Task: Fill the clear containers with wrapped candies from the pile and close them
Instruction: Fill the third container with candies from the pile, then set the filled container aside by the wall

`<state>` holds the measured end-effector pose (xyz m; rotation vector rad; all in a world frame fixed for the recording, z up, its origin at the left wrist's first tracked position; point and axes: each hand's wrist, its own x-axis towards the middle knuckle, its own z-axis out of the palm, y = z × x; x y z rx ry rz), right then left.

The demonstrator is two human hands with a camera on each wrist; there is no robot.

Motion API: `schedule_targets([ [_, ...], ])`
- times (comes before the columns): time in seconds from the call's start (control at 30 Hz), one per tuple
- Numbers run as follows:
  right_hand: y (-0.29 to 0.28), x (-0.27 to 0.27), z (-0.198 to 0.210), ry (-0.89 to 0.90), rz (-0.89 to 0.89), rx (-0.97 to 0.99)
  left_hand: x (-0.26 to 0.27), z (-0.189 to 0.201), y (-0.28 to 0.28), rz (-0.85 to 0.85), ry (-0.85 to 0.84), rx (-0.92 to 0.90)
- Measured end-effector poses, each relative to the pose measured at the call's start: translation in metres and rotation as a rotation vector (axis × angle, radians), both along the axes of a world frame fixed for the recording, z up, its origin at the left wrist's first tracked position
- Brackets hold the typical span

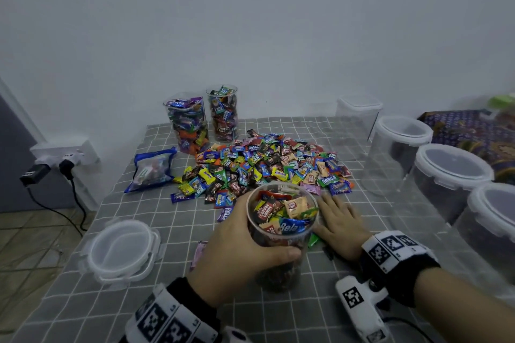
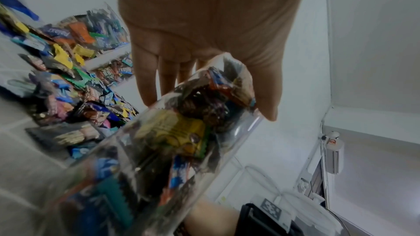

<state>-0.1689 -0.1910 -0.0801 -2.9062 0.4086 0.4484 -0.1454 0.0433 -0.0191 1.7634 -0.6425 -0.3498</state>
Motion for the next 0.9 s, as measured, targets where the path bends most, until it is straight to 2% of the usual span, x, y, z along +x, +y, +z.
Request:
schedule_targets([
  [0.13,-0.001,0.001,-0.002,0.007,0.000,-0.001,0.009,0.008,-0.004,0.025,-0.028,-0.015],
  [0.27,-0.001,0.001,0.000,-0.008,-0.006,0.007,0.027,0.037,-0.010,0.062,-0.084,-0.047],
  [0.37,0.000,0.002,0.001,-0.017,-0.007,0.017,0.053,0.065,-0.020,0.097,-0.154,-0.076],
  [0.5,0.000,0.001,0.001,-0.028,-0.005,0.020,0.101,0.086,-0.047,0.228,-0.224,-0.140],
  [0.7,-0.001,0.000,0.001,-0.021,-0.005,0.023,0.167,0.097,-0.104,0.372,-0.288,-0.120],
  [0.9,-0.001,0.000,0.002,-0.019,0.004,0.060,0.231,0.076,-0.159,0.452,-0.291,0.007],
])
